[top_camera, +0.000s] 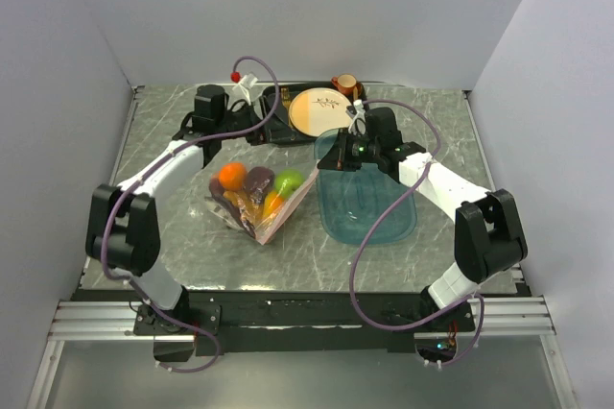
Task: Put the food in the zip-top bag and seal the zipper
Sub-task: Zip the zipper food storage bag at the center of the board.
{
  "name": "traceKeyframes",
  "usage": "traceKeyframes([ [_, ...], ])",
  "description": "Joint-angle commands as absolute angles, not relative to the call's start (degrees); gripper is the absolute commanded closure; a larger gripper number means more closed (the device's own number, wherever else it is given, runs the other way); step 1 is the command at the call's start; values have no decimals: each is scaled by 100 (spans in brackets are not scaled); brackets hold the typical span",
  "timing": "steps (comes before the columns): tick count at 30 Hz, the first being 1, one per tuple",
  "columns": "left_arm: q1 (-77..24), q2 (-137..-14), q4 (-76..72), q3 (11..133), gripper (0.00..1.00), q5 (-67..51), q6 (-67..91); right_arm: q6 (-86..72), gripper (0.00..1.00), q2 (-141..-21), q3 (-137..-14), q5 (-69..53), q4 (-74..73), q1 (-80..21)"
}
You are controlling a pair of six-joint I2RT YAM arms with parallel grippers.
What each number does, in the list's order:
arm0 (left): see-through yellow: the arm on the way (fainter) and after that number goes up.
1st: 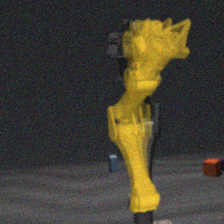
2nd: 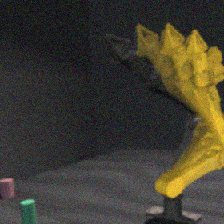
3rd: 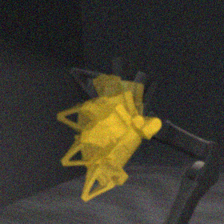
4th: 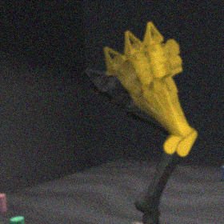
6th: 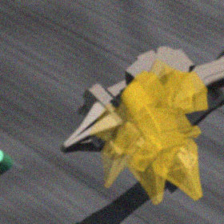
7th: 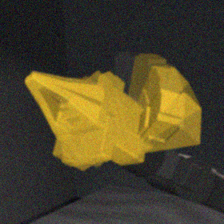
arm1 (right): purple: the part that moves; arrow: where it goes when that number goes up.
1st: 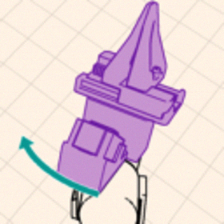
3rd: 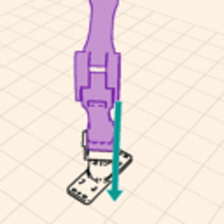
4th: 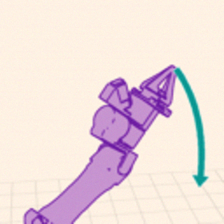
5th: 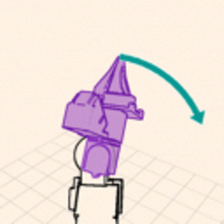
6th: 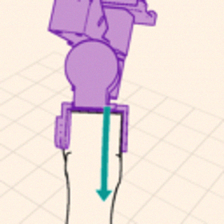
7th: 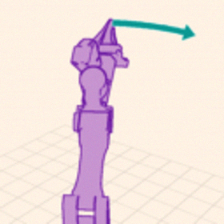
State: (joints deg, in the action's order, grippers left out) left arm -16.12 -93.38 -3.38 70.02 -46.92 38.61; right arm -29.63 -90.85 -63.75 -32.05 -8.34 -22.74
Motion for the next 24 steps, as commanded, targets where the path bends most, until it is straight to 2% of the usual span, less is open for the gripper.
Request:
traceKeyframes([
  [1, -1626, -9614, -1037, 7146, 17, -6090, 3253, -2848, 95, -8763, -6671, -3428, -641, -2303],
  [12, -2144, -10678, -931, 7558, 19, -6574, 2716, -2830, 95, -8754, -6855, -3621, -686, -2320],
  [24, -2118, -10802, -1213, 7453, 46, -6372, 2944, -2830, 95, -8701, -6759, -3577, -721, -2338],
])
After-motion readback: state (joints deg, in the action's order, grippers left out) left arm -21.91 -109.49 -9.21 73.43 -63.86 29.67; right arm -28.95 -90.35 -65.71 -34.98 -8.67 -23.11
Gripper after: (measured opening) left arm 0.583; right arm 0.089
